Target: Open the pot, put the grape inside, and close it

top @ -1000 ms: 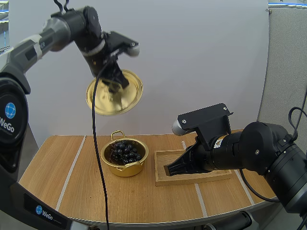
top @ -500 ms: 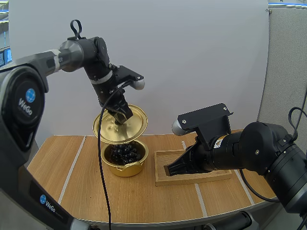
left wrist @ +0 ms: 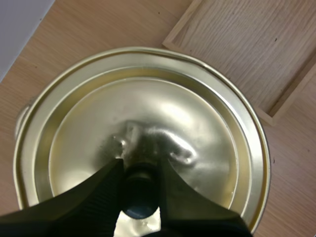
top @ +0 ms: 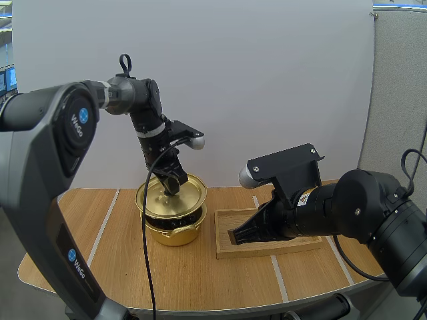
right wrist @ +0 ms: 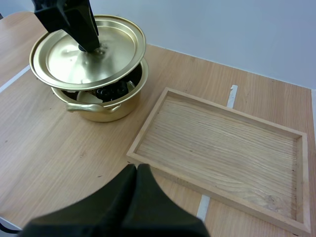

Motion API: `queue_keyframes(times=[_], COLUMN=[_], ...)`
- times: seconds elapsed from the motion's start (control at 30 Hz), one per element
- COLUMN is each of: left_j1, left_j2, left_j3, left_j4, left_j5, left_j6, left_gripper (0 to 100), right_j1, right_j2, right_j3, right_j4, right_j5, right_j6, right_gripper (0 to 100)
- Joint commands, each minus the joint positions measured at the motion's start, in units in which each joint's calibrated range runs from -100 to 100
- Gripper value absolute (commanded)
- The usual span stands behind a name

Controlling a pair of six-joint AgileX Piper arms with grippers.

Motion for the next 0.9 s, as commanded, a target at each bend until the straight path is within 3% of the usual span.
queue_keyframes(times=[0.0, 0.87], left_j1=[-0.08, -0.08], left_j2=[1.4, 6.1], left_j3=[0.0, 0.0], left_j4=[-1.5, -1.3], left_j5=[0.0, -5.2], left_j6=[0.5, 1.3], left_gripper=[0, 0], right_j1=[-0.2, -0.2], right_j2=[-0.6, -0.6], right_j3=[-0.1, -0.1], right_j4=[0.3, 0.3], right_j5=[-1.0, -1.0], right_j6=[-0.3, -0.3], right_gripper=[0, 0])
